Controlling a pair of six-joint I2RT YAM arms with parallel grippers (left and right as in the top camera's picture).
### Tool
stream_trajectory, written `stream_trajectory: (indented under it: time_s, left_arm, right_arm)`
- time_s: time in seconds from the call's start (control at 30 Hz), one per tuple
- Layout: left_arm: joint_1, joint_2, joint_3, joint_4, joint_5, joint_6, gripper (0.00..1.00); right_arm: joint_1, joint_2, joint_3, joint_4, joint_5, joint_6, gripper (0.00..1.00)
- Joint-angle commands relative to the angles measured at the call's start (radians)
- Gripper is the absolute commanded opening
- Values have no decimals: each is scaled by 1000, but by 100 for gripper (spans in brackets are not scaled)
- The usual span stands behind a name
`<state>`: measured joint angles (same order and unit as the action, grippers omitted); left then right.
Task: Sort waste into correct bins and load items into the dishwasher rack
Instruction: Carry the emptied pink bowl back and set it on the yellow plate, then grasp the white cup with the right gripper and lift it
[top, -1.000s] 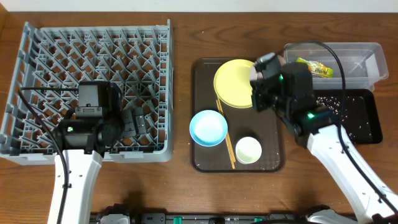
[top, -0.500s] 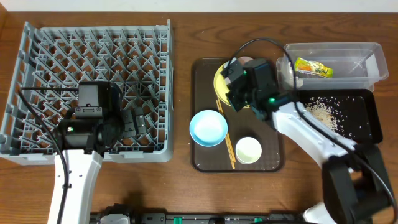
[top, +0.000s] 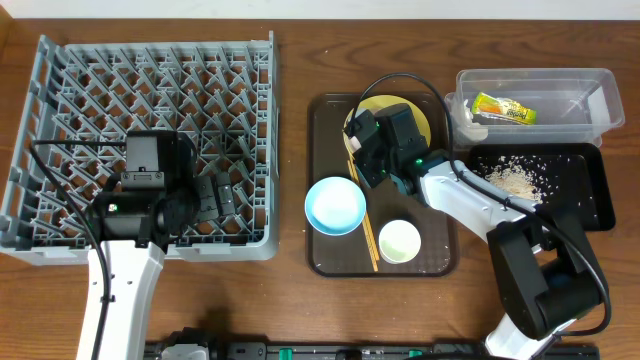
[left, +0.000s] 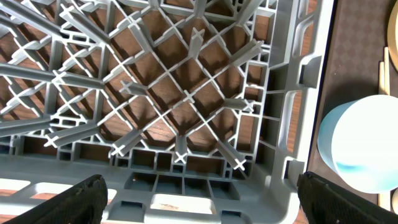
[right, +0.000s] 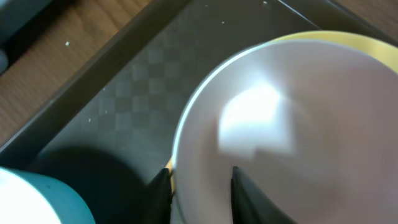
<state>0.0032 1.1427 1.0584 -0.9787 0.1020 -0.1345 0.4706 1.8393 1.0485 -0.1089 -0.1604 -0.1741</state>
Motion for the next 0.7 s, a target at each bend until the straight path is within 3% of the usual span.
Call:
stream_trajectory:
  time_s: [0.0,0.1,0.17,0.33,0.47,0.67]
  left_arm:
    - [-4,0,10,0,2,-9,99]
    - [-4,0,10,0,2,-9,99]
    - [-4,0,10,1,2,-9,99]
    - [-4,0,10,27,48,-9,98]
    - [-19,0,10,58,105,-9,92]
    - [-161,0,10,92,126,-9,91]
  right_arm:
    - [21,-32,21,-8,-10,39,40]
    - [20,-96,21,-32,-9,47,67]
    - [19,-157,21,-66,-9,47,74]
    - [-13,-325,21,-203,-9,47,76]
    - [-104,-439,21,-385,-9,140,81]
    - [-260,-493,21,-637,-23,185,82]
